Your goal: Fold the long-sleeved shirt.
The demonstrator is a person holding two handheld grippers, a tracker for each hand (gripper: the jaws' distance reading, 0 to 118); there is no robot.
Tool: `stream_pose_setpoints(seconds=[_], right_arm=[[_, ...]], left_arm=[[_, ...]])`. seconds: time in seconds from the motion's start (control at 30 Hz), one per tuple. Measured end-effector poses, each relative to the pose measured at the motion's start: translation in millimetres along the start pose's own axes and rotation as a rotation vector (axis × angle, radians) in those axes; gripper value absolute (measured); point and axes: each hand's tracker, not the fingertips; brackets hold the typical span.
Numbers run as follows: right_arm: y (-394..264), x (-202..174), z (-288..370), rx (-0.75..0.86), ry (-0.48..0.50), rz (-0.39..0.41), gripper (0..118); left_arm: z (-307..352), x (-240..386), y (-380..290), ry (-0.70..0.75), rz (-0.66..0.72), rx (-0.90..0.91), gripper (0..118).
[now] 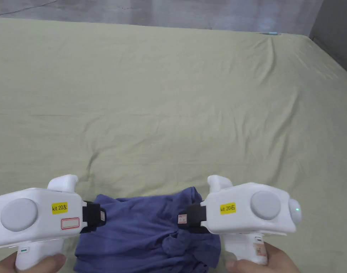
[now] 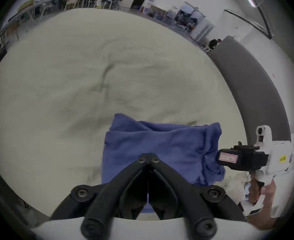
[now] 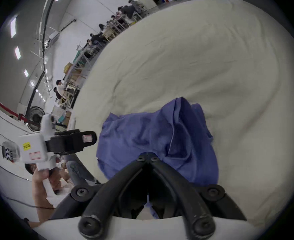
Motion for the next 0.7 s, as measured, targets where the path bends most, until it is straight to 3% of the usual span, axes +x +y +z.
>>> stream_pose_setpoints(seconds=[0.13, 0.17, 0.37, 0.47, 0.5, 0.53, 0.57, 0.7], right_arm=[[-10.4, 17.0, -38.5, -0.118, -0.169, 0.028, 0], [-10.2, 21.5, -38.2, -0.083, -0.061, 0.001, 0], [-4.5, 23.0, -36.4, -0.098, -0.075, -0.002, 0], [-6.8, 32.6, -35.0, -0.084, -0.029, -0.036, 0], [-8.1, 37.9, -34.2, -0.077, -0.004, -0.053, 0], [-9.5, 41.9, -34.0, -0.069, 0.018, -0.067, 0], [-11.2, 46.8, -34.2, -0.062, 0.046, -0.083, 0], [-12.2, 64.0, -35.4, -0.068, 0.132, -0.135, 0]], left_arm=[[-3.2, 2.9, 3.3, 0.038, -0.027, -0.019, 0], [-2.5, 3.2, 3.8, 0.039, -0.029, -0.019, 0], [-2.3, -2.8, 6.2, 0.032, -0.003, -0.026, 0], [-0.9, -11.6, 8.3, 0.021, -0.006, -0.029, 0], [-0.7, -16.8, 9.8, -0.017, 0.004, -0.029, 18], [-1.5, -24.9, 10.8, -0.061, 0.027, -0.031, 76], [-4.3, -35.3, 10.1, -0.112, 0.075, -0.02, 115], [-42.7, -70.2, 15.6, -0.285, 0.272, -0.032, 115]])
